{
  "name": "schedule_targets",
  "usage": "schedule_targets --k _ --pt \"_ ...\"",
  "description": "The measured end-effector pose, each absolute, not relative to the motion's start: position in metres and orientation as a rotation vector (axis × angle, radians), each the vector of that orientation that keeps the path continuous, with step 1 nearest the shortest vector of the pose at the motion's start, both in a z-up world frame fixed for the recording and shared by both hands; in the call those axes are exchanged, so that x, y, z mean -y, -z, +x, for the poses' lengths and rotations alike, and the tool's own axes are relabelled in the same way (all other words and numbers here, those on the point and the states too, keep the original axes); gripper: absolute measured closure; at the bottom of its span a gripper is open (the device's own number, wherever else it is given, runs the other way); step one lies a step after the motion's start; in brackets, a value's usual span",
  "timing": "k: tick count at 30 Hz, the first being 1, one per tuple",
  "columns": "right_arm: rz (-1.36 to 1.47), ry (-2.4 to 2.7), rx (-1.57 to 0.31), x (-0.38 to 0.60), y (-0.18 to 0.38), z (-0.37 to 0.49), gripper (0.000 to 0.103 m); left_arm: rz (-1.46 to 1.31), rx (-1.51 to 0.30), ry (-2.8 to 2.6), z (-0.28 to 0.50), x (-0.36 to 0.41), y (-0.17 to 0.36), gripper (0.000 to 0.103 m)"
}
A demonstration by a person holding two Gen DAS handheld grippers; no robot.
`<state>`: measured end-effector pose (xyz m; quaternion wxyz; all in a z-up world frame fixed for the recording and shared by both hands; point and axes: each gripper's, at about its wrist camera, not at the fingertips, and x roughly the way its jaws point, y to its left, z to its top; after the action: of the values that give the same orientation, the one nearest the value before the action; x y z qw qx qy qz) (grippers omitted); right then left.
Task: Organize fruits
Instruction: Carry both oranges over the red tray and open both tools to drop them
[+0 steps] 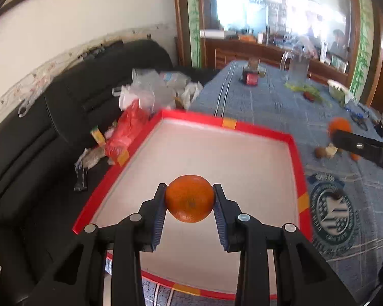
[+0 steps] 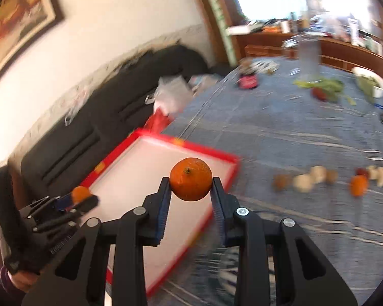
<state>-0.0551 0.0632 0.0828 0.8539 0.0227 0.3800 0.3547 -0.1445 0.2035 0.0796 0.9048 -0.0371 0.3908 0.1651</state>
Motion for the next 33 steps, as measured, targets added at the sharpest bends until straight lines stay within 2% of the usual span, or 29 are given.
schedule_targets --k 9,19,23,25,26,30,33 --pt "-0.089 -0.725 -0.9 -0.141 -0.049 -0.063 0.069 -0.118 -0.845 -0.382 -0.149 -0.233 -0.066 0.068" --pt "-0.081 -0.652 -1.037 -0.149 -0.022 -0.046 0.068 -0.103 -0.89 -0.421 -0.149 -0.238 -0.053 0.067" --pt "-0.093 -0.63 -1.072 -0.146 -0.019 -0.045 0.065 -0.098 -0.872 -0.46 -0.155 -0.239 -0.06 0.051" --pt "-0.059 -0.651 -1.079 -0.14 -0.022 -0.046 0.053 -0.096 -0.86 -0.476 -0.159 -0.238 -0.066 0.042" --pt "-0.037 -0.669 -1.076 -0.136 -0.025 -0.046 0.053 -0.097 -0.855 -0.48 -0.16 -0.237 -0.067 0.038" --pt "0.022 -0.706 -1.003 -0.104 -0.046 -0.05 0.052 -0.087 -0.84 -0.486 -0.164 -0.227 -0.073 0.036" --pt "0.075 -0.694 -0.943 -0.062 -0.06 -0.049 0.047 -0.074 -0.831 -0.462 -0.165 -0.211 -0.076 0.035"
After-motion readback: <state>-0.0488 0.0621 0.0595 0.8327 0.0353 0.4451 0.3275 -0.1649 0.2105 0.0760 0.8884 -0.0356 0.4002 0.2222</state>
